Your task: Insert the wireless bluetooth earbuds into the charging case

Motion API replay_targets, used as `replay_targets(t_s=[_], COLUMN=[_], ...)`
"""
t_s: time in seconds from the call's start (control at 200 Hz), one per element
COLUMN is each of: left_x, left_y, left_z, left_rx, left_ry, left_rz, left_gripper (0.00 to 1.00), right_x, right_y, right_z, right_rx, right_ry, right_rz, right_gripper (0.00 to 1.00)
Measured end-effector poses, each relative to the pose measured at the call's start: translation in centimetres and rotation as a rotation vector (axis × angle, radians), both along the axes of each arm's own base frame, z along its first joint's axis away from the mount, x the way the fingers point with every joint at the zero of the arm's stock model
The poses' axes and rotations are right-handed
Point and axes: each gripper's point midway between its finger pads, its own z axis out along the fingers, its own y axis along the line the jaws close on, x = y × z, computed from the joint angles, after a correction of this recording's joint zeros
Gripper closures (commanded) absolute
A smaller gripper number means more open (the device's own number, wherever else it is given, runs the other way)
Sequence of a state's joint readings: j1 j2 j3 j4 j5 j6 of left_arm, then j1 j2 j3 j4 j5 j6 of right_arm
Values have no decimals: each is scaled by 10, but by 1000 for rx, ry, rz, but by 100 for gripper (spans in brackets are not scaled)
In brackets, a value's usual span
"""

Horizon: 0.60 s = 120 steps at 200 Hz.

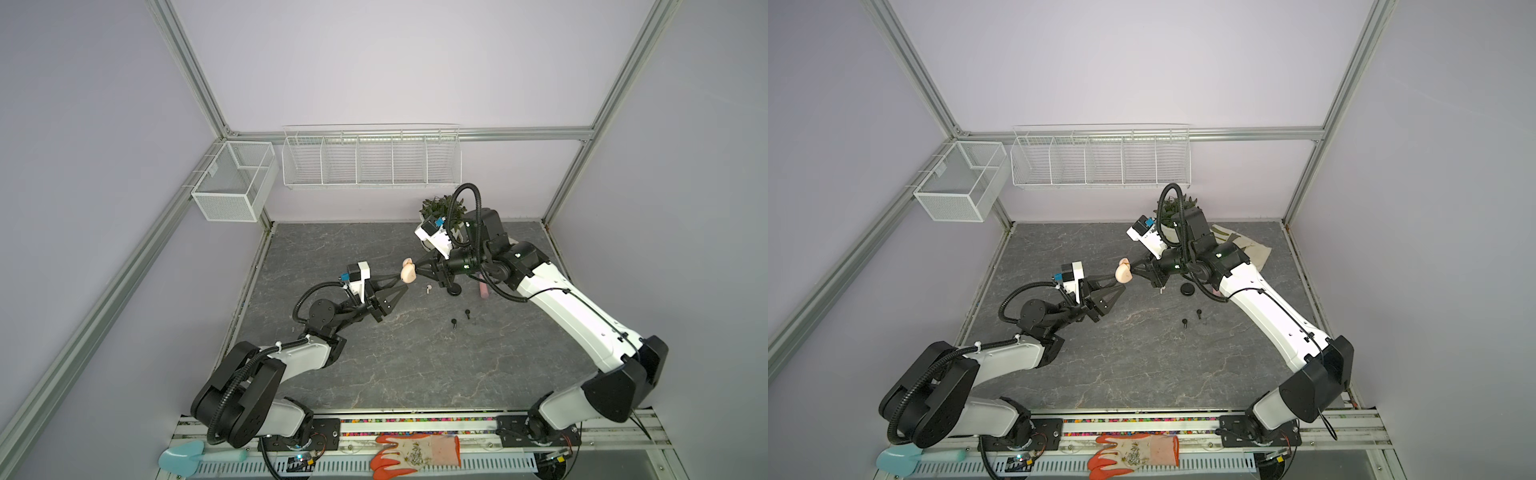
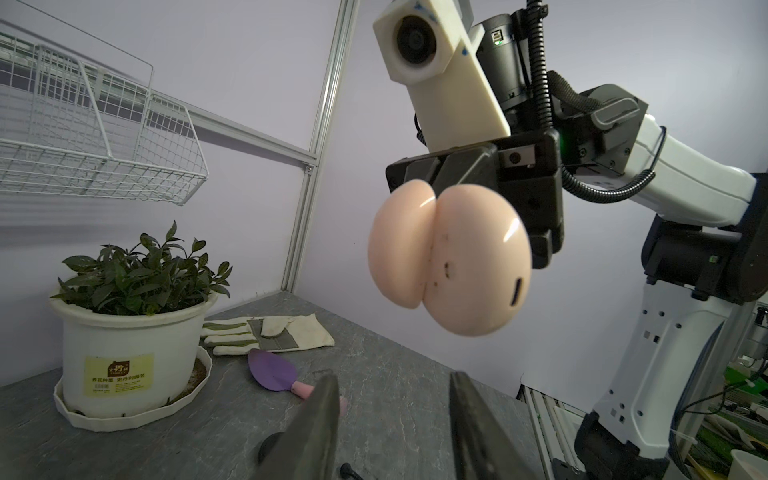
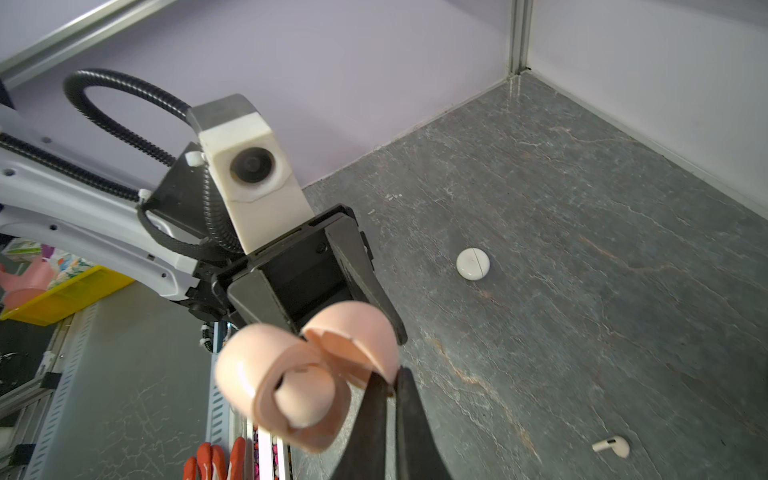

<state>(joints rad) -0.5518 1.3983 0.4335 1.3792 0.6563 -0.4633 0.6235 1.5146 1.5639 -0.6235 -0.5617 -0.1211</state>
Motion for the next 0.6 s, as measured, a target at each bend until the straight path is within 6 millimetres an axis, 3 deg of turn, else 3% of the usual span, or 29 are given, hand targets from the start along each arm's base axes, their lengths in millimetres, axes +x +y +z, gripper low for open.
replay_targets(t_s=[0.19, 0.6], left_x=[-9, -7], left_y=[3, -2], left_z=[-11, 1], left_rx=[42, 105], left_ry=[-21, -97], left_rz=[1, 10], left_gripper=[53, 48], right_x=[3, 4], right_y=[-9, -15], right_z=[-14, -20], right_rx=[-114, -202], right_ry=[-25, -70], right_rz=[-64, -100], right_gripper=[93, 93])
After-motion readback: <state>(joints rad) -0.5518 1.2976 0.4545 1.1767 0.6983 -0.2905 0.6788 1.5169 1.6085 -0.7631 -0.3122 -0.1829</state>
